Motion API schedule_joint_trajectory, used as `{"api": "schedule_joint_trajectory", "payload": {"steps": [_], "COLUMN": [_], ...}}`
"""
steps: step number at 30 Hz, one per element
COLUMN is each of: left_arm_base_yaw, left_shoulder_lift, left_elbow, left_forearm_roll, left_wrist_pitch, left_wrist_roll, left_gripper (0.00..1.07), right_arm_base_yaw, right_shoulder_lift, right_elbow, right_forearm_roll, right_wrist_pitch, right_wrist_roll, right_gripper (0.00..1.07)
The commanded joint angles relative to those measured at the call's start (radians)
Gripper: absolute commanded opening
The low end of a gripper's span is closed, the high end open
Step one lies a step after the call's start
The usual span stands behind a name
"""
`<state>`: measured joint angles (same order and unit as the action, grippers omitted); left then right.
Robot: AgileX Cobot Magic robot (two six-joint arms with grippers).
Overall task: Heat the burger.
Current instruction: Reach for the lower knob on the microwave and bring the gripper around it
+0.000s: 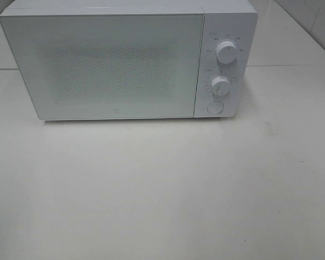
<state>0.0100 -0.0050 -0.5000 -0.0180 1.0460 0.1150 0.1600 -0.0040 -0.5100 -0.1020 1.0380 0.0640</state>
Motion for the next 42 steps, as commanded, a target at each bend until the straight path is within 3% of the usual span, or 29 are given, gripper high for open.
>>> {"api": "schedule_joint_trajectory", "payload": {"steps": [1,8,14,42], "left_arm_base_yaw": [0.003,0.003,0.003,0.003], "left_shoulder_lift": [-0.028,-0.027,-0.027,-0.027], "left_elbow": [0.004,0.004,0.004,0.004], "left_forearm_roll": [0.005,0.005,0.005,0.005], "left_wrist_pitch": [-0.009,-0.009,-0.009,-0.009], "left_wrist_roll": [-0.008,-0.008,-0.008,-0.008], "left_gripper": [0.84,0.84,0.84,0.84], "right_arm_base_yaw": [-0.004,-0.004,-0.004,-0.004], "right_shoulder_lift": [-0.016,-0.009,0.102,0.701], "right_elbow": [0.002,-0.023,-0.038,0.087], "right_forearm_roll": [-0.002,-0.003,-0.002,0.009], "right_wrist_pitch": [-0.007,-0.036,-0.139,-0.937], "right_wrist_roll": [-0.011,0.001,0.001,0.091], "right_gripper": [0.74,0.74,0.74,0.74]}}
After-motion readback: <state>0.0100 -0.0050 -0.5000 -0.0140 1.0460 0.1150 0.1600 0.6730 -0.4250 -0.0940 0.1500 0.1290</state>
